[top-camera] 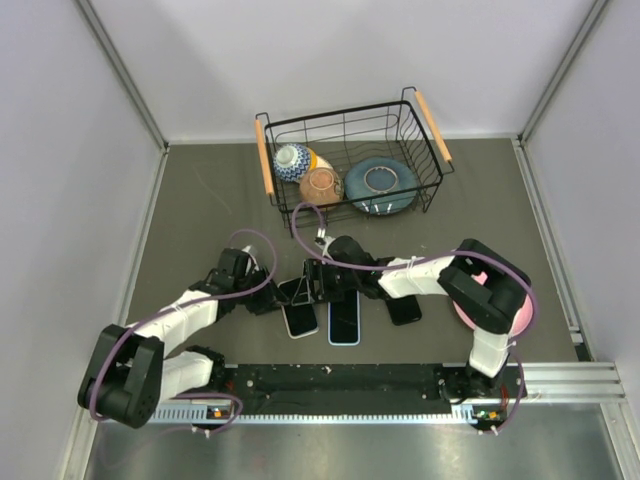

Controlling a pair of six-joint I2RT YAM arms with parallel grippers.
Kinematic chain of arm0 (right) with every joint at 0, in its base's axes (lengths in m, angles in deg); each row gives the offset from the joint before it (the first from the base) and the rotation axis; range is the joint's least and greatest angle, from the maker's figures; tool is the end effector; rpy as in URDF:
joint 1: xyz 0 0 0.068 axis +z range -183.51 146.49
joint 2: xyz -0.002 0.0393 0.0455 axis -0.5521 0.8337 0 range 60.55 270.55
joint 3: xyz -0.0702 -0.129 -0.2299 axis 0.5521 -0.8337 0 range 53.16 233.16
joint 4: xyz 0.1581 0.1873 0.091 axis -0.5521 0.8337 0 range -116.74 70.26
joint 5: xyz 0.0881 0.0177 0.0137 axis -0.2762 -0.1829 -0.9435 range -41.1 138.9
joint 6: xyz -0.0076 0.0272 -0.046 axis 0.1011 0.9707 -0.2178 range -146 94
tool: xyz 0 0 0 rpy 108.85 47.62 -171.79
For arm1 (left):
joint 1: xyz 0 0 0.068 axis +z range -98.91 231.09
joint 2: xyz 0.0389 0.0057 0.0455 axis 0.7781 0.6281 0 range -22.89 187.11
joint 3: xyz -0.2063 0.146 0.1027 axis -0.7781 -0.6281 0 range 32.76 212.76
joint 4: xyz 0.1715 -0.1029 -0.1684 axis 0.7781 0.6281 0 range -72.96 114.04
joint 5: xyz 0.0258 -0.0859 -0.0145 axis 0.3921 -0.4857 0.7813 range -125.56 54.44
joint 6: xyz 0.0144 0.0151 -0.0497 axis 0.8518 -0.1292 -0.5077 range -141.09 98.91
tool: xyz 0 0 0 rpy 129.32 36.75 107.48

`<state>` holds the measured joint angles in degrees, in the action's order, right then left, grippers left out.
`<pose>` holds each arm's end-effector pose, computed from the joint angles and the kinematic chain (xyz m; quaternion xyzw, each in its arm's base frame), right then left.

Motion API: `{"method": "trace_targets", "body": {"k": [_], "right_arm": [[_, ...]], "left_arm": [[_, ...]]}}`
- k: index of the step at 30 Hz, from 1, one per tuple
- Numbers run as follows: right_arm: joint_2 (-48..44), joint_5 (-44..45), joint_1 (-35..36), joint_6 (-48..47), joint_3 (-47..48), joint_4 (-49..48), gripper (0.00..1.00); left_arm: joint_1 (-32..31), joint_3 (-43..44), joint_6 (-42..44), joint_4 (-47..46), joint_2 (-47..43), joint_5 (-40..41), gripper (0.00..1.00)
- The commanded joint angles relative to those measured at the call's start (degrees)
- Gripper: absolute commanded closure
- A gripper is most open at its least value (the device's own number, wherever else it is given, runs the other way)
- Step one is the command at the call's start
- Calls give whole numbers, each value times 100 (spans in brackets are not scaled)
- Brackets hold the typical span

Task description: Put the phone into the phone case

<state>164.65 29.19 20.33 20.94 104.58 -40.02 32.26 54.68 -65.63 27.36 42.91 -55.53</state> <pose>0.2048 0.3007 0.1428 -0.1267 0.8847 0.4230 0.1493 0.1785 -0.0737 0.1407 -0.1566 0.9256 -0.2993 0.1709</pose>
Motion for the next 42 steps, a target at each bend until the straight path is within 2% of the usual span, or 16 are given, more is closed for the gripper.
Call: {"method": "trace_targets", "body": {"k": [1, 5, 9, 11, 17, 24, 29, 39, 42], "right_arm": [[138, -121, 47, 201, -18, -578, 30], [146, -524, -5, 552, -175, -1298, 30], [129, -920, -190, 1106, -580, -2886, 34], [120, -1052, -243, 1204, -703, -3145, 37], [181, -1413, -243, 1546, -896, -4357, 37], [173, -1387, -252, 1494, -941, -4201, 39], [252, -1484, -252, 1573, -967, -4419, 53], [436, -1528, -243, 1634, -914, -4428, 57], [471, -1572, -234, 1678, -914, -4517, 62]], "left_arm": [[37, -231, 85, -251, 117, -323, 64], [151, -266, 94, -268, 117, -639, 64], [239, -336, 111, -224, -41, -763, 64], [257, -345, 138, -198, -76, -763, 64], [319, -416, 138, -312, 20, -947, 65], [327, -433, 129, -268, -85, -939, 65], [327, -433, 138, -242, -129, -956, 65], [336, -451, 147, -206, -366, -904, 62], [336, -468, 164, -215, -314, -921, 62]]}}
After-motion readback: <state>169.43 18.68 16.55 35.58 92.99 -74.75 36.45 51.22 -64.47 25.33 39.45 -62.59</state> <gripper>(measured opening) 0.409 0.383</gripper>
